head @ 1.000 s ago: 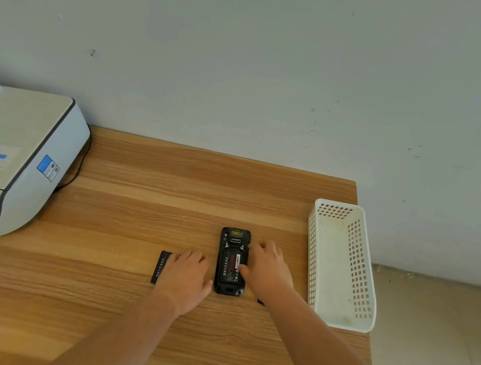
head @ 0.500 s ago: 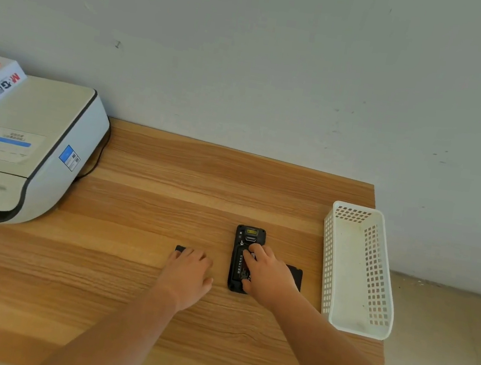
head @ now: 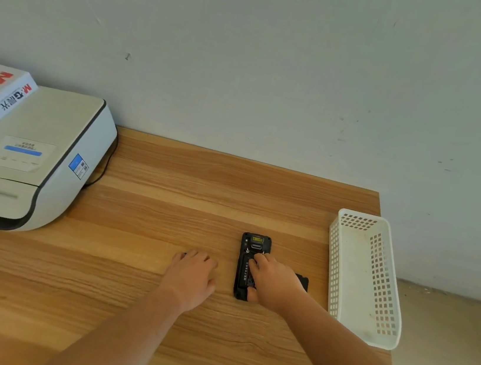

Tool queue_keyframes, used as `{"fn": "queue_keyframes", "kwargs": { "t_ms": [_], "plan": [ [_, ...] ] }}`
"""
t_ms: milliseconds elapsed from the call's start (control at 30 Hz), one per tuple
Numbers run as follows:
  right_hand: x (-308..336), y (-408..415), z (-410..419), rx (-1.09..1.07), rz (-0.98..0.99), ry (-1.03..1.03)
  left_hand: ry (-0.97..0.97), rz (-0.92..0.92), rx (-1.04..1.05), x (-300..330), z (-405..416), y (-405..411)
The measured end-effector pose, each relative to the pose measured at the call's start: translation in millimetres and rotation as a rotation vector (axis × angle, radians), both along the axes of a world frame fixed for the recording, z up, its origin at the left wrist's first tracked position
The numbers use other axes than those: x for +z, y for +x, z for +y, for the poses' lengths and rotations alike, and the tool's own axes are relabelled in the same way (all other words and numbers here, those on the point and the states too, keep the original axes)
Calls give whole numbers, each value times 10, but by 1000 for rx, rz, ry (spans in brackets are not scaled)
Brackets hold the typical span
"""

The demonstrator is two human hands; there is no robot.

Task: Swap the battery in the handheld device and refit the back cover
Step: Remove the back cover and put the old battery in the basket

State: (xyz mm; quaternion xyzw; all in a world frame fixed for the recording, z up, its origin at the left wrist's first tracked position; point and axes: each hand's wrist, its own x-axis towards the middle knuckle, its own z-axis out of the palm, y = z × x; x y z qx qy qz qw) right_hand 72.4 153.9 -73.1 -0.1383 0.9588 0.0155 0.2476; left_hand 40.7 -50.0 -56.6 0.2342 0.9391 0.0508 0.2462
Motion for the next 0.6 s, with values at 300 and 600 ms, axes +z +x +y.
{"fn": "queue_keyframes", "kwargs": {
  "t_ms": [300,600],
  "plan": [
    [40,64,20,-112,-2,-115,-18,-28,35,11,-66,-24],
    [32,67,-405,-756,-10,-204,-44,-5,90,120,-133,-126]
  ]
}}
